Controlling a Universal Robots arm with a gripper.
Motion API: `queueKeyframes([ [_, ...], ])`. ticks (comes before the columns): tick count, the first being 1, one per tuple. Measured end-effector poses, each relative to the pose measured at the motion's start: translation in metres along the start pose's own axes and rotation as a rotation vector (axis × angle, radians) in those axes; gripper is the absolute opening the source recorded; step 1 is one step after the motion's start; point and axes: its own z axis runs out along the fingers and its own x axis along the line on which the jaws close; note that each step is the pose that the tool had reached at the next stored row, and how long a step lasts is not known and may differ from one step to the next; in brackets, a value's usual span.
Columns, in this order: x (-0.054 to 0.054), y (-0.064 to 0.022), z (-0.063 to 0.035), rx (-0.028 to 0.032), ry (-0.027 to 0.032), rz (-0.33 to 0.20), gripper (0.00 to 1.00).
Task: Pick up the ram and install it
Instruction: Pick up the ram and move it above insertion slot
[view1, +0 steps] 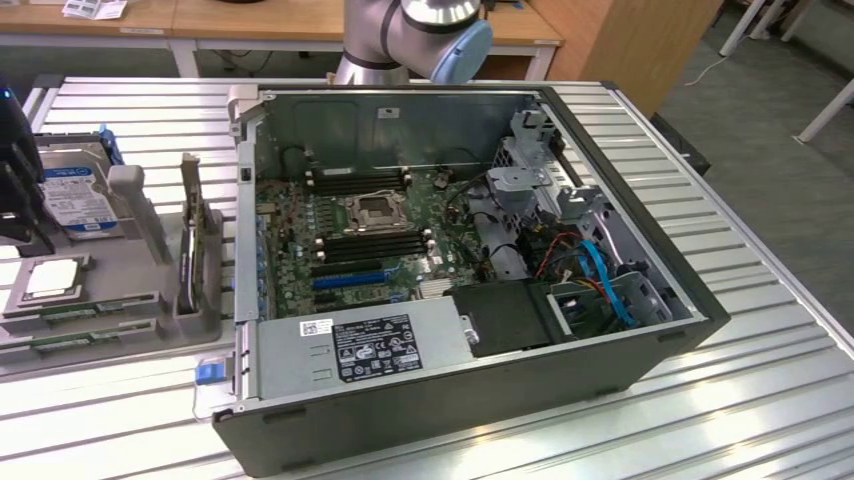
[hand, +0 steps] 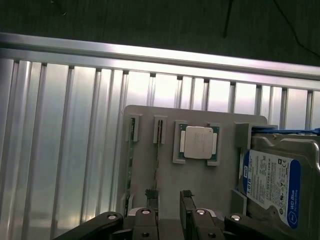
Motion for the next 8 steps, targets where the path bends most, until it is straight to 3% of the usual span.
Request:
queueKeyframes([
  [8, 0.000, -0.0005, 0.0124, 0.0000, -0.0001, 0.000, 0.31],
])
